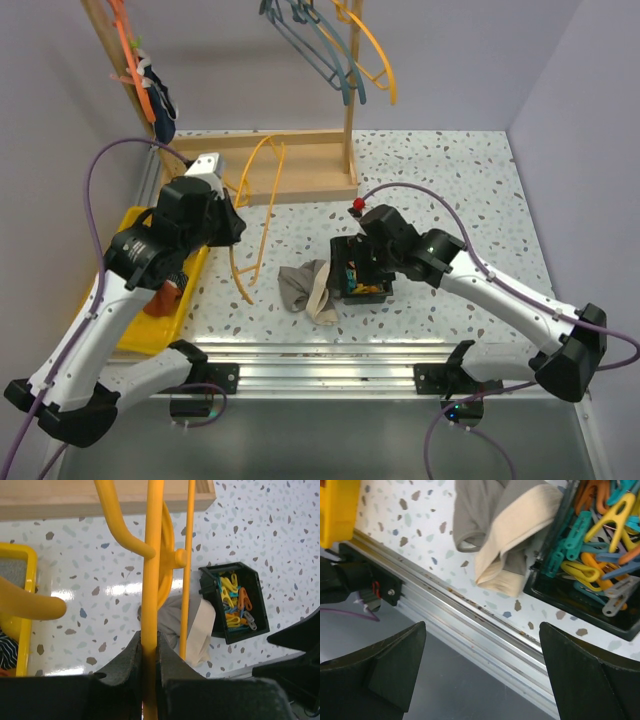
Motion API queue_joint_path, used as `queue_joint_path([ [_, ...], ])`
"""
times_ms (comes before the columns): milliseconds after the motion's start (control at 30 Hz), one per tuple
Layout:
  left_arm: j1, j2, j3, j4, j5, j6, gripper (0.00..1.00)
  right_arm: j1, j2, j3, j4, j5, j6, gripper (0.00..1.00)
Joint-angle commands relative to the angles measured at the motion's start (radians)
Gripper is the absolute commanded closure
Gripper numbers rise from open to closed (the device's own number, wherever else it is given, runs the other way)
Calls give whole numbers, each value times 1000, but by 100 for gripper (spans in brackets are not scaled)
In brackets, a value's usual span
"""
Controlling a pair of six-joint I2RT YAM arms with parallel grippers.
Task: Remove the underwear clipped to the hanger
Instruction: Place the hanger at the clothesline.
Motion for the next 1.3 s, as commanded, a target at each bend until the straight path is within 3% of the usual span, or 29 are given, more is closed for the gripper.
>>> queue_joint_path([
  [0,1,92,146,47,-20,77,100,28,-32,29,90,-59,14,2],
  [100,3,143,157,39,-12,54,100,63,-4,63,147,-67,39,2],
  [333,1,244,178,-51,-135,-93,100,371,86,196,181,344,-41,2],
  [533,3,316,198,-113,-227,-172,100,560,197,301,187,597,-136,2],
  [733,3,362,203,-140,-226,-221,100,645,290,344,250,866,-188,2],
  [1067,1,337,183,-122,-120,-222,100,645,401,307,491,1039,-213,4],
  [1100,1,336,183,-120,-112,-222,100,643,413,308,497,1042,-216,6],
  [1233,1,314,162,-122,-86,-222,100,636,442,304,558,984,-242,40],
  [1267,3,311,160,-117,-83,-222,100,634,450,308,552,975,-243,70],
])
